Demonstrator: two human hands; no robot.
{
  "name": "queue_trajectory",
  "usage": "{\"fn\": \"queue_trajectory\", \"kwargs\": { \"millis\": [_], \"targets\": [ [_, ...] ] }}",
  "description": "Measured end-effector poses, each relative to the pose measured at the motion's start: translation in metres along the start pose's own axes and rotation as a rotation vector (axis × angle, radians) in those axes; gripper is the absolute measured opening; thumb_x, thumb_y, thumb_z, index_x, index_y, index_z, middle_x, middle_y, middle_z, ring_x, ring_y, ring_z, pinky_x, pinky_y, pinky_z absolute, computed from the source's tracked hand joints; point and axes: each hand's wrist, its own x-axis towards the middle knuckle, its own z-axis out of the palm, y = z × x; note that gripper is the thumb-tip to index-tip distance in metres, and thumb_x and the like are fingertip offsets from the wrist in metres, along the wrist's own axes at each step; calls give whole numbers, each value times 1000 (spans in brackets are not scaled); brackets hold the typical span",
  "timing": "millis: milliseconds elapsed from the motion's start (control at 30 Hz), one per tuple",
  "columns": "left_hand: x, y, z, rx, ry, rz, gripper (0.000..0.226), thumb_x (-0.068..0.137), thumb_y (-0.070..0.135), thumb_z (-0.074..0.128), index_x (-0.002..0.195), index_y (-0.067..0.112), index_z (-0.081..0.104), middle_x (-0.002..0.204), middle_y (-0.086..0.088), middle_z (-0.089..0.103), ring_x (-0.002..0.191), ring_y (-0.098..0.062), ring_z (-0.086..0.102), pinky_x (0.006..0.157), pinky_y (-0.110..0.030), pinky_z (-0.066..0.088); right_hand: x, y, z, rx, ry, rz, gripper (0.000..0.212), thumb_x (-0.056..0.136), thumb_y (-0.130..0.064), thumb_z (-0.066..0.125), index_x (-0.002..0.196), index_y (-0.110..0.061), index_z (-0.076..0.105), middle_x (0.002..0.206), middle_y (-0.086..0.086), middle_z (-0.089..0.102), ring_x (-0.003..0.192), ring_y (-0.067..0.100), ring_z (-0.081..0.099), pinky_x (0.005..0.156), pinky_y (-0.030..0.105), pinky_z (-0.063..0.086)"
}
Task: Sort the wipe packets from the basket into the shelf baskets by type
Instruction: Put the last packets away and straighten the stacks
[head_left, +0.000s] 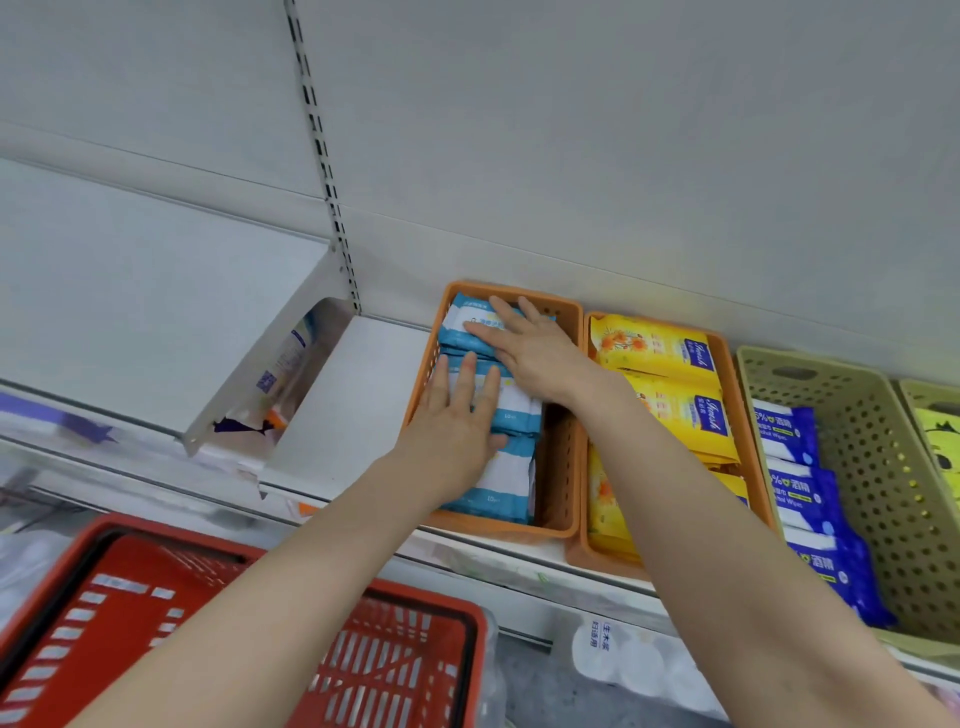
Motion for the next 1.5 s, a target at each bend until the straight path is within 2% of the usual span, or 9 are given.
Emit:
{"fn": "queue_trajectory", "kwargs": {
  "millis": [233,333,433,600,800,1033,1233,1400,1500],
  "targets": [
    [-4,2,10,-54,-28,43,69,105,47,23,155,23,-20,160,-10,-31,147,-32,-28,122,-49,-8,-1,-1,1,-21,-34,-26,58,104,-19,36,153,-40,15,165,1,-5,150,32,-6,122,47,6],
    [-8,2,6,-123,7,29,69,106,42,29,156,21,-15,162,-10,-23,149,-33,-22,121,-45,-7,-2,-2,-9,25,23,46,54,101,-25,44,150,-42,27,161,10,16,145,34,19,116,46,23],
    [-16,-5,-4,-310,265,37,69,105,25,42,157,9,-1,165,-16,0,152,-31,1,123,-37,6,-8,0,-16,-14,167,116,61,91,-36,58,147,-43,34,137,9,51,122,33,47,101,40,35],
    [-54,-31,-19,-529,640,-40,61,97,3,51,153,5,28,153,-18,38,141,-29,36,112,-31,29,-68,-12,-28,309,427,60,66,75,-28,64,140,-29,50,124,8,58,115,30,48,101,35,34],
    [-78,-39,0,-465,719,40,49,91,2,56,140,7,52,140,-14,53,127,-27,51,102,-38,43,-129,-65,8,428,153,-65,45,87,-42,68,129,-27,62,127,-1,57,117,15,49,101,28,37],
    [-62,-17,-3,-157,209,173,49,93,31,62,141,27,53,153,4,41,134,-18,45,106,-32,37,-113,-54,8,236,156,85,49,93,-34,62,139,-21,54,134,3,48,123,22,42,104,29,32],
    [-52,-17,-2,-209,310,173,50,93,40,61,139,19,56,152,-2,42,135,-23,44,108,-32,36,-91,-39,6,198,243,157,51,100,-24,51,148,-20,39,156,8,31,141,27,31,114,36,28],
    [-19,4,1,-79,90,71,102,90,70,41,156,11,-10,163,-14,-18,150,-32,-19,123,-48,-4,-38,-25,-7,178,147,198,59,105,-33,34,156,-13,12,164,12,6,151,29,4,121,36,6],
    [-5,6,6,-59,-86,16,112,85,80,33,151,14,-28,156,-16,-35,145,-36,-30,121,-53,-9,-11,-20,-3,124,-37,198,65,104,-48,25,157,-19,2,164,9,-6,151,28,-5,122,43,5]
  ]
}}
